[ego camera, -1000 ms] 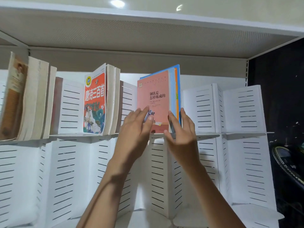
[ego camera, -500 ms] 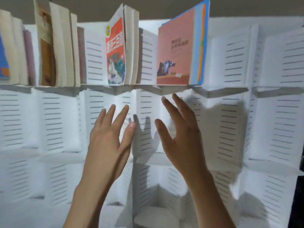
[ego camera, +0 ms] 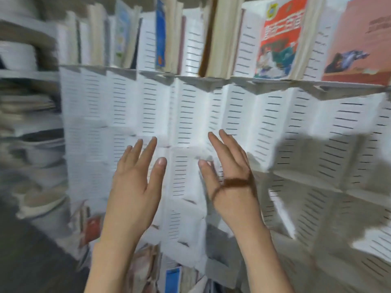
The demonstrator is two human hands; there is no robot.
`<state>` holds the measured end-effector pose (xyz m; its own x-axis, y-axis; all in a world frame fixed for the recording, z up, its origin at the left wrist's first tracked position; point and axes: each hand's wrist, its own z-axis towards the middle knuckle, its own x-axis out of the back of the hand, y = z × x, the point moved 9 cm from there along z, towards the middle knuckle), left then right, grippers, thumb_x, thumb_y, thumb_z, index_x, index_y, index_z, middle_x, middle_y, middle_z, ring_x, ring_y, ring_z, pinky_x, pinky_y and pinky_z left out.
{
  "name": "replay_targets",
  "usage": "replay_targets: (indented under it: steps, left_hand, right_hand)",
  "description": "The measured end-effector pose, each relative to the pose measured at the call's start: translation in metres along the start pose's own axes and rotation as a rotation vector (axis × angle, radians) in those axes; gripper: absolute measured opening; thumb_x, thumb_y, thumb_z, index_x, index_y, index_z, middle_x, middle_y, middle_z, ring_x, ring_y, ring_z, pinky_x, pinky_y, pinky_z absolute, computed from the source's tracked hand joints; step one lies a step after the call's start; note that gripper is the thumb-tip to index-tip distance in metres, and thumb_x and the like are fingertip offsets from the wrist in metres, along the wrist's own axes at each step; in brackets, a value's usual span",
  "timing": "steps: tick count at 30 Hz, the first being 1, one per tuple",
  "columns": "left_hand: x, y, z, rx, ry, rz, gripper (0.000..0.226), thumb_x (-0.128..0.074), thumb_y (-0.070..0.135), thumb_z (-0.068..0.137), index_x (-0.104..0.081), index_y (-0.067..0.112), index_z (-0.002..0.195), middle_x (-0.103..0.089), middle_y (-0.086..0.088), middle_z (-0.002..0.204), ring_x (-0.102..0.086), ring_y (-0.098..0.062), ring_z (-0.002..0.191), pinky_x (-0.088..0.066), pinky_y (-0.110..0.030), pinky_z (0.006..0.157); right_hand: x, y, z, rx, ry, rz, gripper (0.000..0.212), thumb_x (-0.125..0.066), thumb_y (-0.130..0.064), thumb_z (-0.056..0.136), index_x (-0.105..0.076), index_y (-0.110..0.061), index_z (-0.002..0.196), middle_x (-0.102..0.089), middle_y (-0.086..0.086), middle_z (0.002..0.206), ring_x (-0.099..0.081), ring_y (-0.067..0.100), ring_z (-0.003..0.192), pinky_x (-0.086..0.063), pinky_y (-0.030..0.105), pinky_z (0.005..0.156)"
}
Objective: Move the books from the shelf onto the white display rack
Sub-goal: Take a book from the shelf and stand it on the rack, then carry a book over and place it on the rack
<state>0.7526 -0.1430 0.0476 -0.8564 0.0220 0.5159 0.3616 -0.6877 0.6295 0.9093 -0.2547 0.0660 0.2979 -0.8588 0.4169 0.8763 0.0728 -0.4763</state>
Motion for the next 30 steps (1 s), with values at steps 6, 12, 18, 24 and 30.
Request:
replay_targets:
  steps: [6,12,18,24,30]
  left_hand:
    - [0.128,-0.1,-0.048,0.123,0.058,0.134,0.072,-0.017,0.07,0.093,-0.031,0.034,0.154,-0.027,0.006,0.162,-0.011,-0.006,0.151,-0.014,-0.037,0.124]
    - [0.246,-0.191,-0.096,0.264,0.162,0.246,0.069,-0.02,0.067,0.094,-0.034,0.033,0.152,-0.028,0.007,0.161,-0.012,-0.005,0.15,-0.013,-0.03,0.121]
    - [0.334,-0.251,-0.119,0.399,0.279,0.292,0.072,-0.019,0.07,0.09,-0.034,0.036,0.153,-0.027,0.011,0.161,-0.01,-0.003,0.15,-0.012,-0.026,0.119]
    - [0.384,-0.313,-0.11,0.485,0.369,0.328,0.073,-0.021,0.071,0.09,-0.034,0.037,0.153,-0.027,0.011,0.161,-0.009,-0.001,0.15,-0.013,-0.029,0.121]
    - [0.415,-0.386,-0.059,0.512,0.398,0.408,0.069,-0.022,0.068,0.093,-0.034,0.037,0.153,-0.026,0.011,0.162,-0.01,-0.003,0.151,-0.014,-0.032,0.122]
  right_hand:
    - [-0.121,-0.11,-0.034,-0.016,-0.167,0.211,0.058,-0.044,-0.05,0.093,-0.045,-0.027,0.147,-0.034,-0.006,0.157,-0.028,0.011,0.146,-0.032,0.039,0.117]
    - [-0.228,-0.227,-0.074,0.066,-0.329,0.26,0.057,-0.041,-0.052,0.095,-0.039,-0.033,0.149,-0.031,-0.013,0.157,-0.024,0.004,0.146,-0.021,0.015,0.111]
    - [-0.315,-0.313,-0.088,0.146,-0.461,0.366,0.056,-0.045,-0.049,0.096,-0.038,-0.032,0.149,-0.033,-0.009,0.157,-0.026,0.007,0.146,-0.027,0.024,0.111]
    - [-0.398,-0.363,-0.081,0.228,-0.529,0.428,0.058,-0.039,-0.051,0.097,-0.037,-0.029,0.15,-0.033,-0.009,0.157,-0.024,0.005,0.146,-0.025,0.025,0.115]
    - [-0.501,-0.389,-0.053,0.258,-0.567,0.524,0.057,-0.042,-0.049,0.097,-0.04,-0.028,0.15,-0.033,-0.008,0.157,-0.024,0.006,0.146,-0.03,0.031,0.117]
